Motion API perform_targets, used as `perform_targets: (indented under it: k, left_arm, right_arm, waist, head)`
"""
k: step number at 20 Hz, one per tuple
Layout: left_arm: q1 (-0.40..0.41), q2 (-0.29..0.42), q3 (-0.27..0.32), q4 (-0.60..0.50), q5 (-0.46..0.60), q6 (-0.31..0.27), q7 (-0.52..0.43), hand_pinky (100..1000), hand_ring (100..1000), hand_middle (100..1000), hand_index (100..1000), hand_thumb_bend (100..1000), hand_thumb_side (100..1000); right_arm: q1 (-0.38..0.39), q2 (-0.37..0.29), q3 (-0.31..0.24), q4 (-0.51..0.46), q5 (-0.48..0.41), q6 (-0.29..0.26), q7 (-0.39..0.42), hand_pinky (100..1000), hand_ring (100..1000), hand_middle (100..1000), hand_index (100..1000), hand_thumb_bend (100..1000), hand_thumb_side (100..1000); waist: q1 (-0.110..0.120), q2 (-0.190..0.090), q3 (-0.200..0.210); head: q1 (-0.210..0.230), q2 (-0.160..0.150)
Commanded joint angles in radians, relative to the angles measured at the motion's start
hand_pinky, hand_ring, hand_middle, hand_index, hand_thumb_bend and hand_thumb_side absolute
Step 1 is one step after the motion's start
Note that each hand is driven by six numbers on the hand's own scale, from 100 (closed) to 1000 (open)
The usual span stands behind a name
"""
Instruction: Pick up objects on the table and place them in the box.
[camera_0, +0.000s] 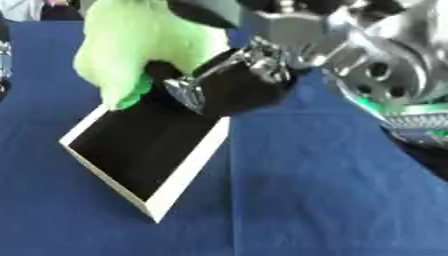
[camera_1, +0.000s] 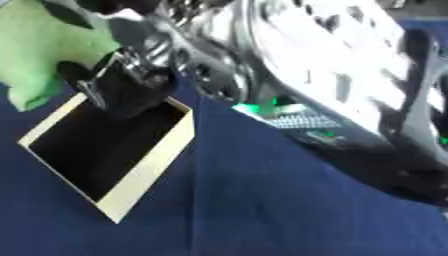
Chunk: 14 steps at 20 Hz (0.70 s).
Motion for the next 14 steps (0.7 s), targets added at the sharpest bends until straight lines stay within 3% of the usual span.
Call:
perform_targets:
  k: [1,14]
  left_arm:
    - [-0.009,0.017,-0.001,-0.019,-0.005,-0.002,0.000,519,647,543,777,247,552]
    - [-0.004,0.012,-0.001,-0.019,0.003,-0.004,-0.001,519,641,540,777,242,552]
  right_arm:
    - [-0.008,0.006,0.015,-0.014,-0.004,0.150,0.136,697,459,461,605,100,177]
    - [-0.005,0.020,0.076,-0.011,-0.061,0.225,0.140,678,476,461,611,100,198]
  waist:
    - [0.003,-0.026,0.004]
    - [-0.002,-0.022,0.010]
  head:
    - [-0.004,0.007]
    - [-0.010,0.002]
